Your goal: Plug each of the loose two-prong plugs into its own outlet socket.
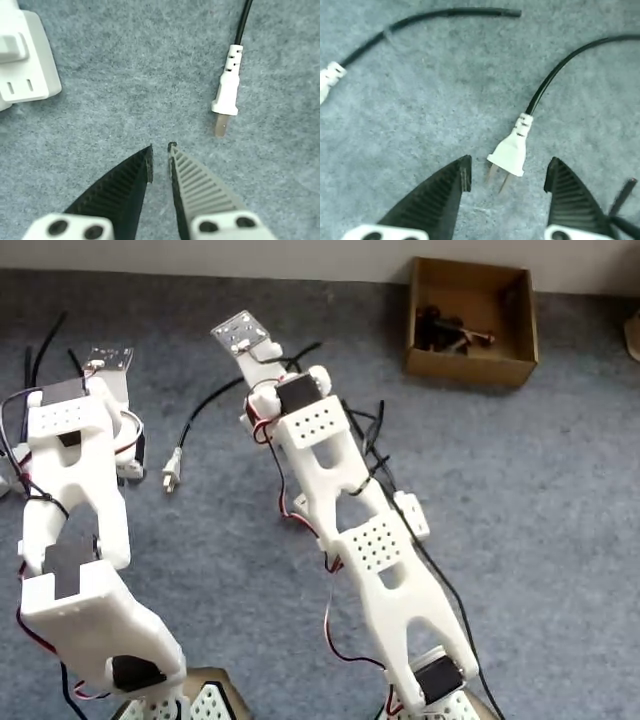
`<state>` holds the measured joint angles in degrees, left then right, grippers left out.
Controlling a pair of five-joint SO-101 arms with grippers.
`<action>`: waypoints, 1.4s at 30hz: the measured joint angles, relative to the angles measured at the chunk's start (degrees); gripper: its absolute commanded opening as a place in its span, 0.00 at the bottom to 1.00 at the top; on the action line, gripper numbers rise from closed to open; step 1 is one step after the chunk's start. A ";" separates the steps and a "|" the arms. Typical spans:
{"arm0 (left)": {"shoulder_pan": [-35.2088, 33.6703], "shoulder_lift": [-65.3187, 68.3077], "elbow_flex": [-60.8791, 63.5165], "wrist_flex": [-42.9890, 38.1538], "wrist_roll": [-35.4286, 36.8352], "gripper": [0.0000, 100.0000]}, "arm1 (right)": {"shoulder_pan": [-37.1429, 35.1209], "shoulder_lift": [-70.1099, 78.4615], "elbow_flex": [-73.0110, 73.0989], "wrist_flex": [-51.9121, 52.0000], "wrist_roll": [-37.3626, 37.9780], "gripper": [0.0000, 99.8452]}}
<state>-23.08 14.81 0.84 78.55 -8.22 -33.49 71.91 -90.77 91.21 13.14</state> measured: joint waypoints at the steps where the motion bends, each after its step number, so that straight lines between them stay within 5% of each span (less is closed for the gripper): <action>1: 0.00 0.00 0.00 0.00 0.00 0.06 | 0.00 1.14 0.09 -0.35 0.00 0.24; 13: 0.00 0.00 0.00 0.00 0.00 0.06 | 0.00 3.34 0.09 -3.08 0.00 0.24; 20: 0.00 0.00 0.00 0.00 0.00 0.06 | 0.00 3.34 0.09 -4.66 0.00 0.08; 42: 0.00 0.00 0.00 0.00 0.00 0.06 | 0.09 6.95 -1.67 -4.57 0.35 0.08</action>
<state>-23.08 14.81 0.84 78.55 -8.22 -33.41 78.86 -92.44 86.64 13.49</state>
